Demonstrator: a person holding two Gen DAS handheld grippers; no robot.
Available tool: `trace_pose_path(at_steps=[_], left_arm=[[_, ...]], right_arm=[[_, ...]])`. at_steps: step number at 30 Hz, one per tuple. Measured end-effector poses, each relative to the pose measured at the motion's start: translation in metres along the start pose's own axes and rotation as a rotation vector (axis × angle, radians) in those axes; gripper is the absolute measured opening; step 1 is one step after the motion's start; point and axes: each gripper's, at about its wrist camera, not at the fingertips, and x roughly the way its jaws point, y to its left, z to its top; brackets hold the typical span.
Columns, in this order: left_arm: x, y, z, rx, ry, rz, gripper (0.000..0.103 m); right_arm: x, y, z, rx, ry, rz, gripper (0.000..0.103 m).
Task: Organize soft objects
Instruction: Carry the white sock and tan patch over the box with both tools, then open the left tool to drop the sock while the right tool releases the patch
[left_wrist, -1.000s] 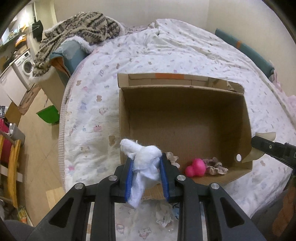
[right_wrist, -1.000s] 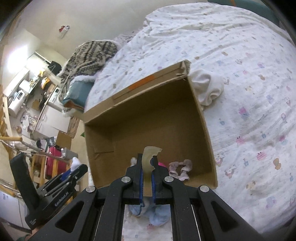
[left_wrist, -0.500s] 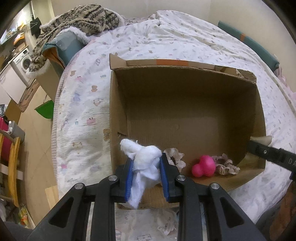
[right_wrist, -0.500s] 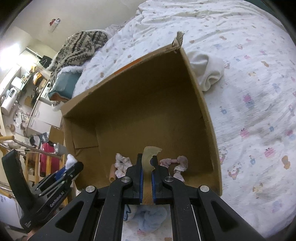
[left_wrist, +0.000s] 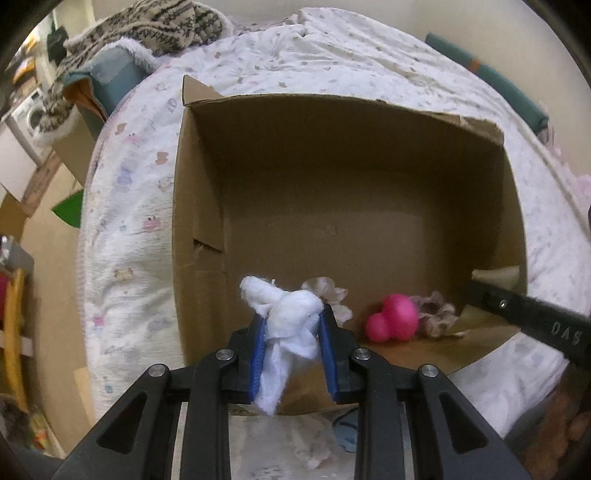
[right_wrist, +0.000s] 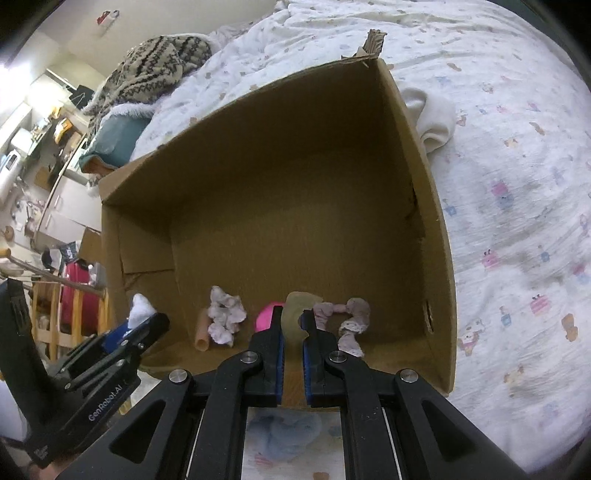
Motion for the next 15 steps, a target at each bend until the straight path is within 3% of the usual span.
trace_pose_path(at_steps=[4,7,15], left_arm=[[0.001,0.0016,-0.0006,-0.014,0.0,0.002,0.024],[0.0007,-0.0011,-0.0014,-0.002,-0.011,0.019,0.025],[0.001,-0.0018,-0.0039,0.005,-0.013,0.029,0.026]], right_arm=[[0.0016,-0.0035,-0.0008,0.005,0.007,-0.022,0.009],[-0.0001,-0.0031,-0.0006,-0.021,-0.011,-0.098,0.009],[0.0013,-0.0046,0.0006,-0.016,-0.003,-0.084,0.009]])
